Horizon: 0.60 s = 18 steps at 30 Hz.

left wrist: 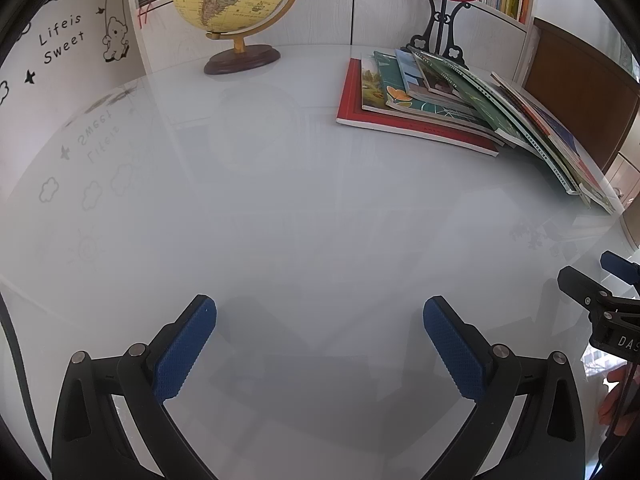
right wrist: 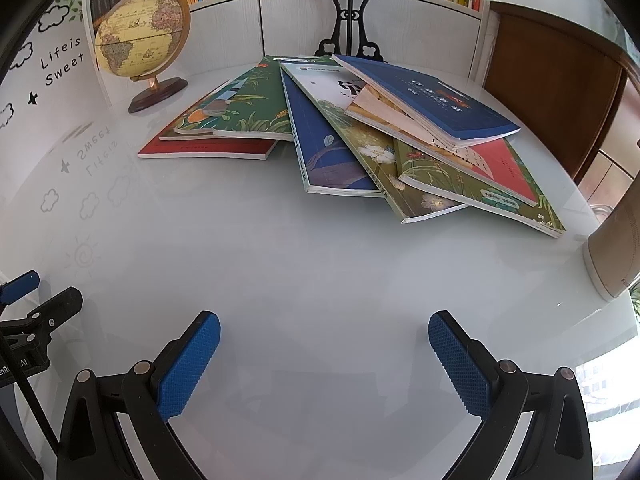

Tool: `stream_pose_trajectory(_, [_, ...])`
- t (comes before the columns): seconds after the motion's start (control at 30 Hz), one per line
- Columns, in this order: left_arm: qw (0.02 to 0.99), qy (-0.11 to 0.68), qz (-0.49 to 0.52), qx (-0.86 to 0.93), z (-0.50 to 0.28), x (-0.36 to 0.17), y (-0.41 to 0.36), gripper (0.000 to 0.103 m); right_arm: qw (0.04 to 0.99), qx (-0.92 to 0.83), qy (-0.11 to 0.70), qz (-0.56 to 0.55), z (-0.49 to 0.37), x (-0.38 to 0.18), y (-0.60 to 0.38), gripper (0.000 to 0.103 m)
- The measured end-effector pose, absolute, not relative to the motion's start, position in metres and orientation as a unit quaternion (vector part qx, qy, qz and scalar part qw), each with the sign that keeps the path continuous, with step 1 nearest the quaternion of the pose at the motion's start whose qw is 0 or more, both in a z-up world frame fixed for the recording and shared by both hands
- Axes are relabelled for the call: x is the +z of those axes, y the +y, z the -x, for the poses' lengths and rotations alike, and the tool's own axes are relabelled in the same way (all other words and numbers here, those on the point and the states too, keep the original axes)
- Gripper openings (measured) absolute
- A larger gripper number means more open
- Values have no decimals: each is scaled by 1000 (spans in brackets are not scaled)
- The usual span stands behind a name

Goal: Organize books

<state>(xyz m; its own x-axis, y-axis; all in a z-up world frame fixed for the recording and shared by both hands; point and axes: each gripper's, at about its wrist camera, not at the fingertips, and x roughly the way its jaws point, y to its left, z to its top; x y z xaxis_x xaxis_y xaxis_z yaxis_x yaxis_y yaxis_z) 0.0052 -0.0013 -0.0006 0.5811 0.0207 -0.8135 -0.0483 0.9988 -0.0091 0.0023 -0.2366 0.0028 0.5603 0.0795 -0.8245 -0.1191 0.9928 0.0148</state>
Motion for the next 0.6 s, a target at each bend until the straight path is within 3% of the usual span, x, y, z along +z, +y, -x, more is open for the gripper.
stream_pose_trajectory(0.6, [889,457,15,19,-6,-1,-1,103,883,53,466,20,-3,2,-237,103])
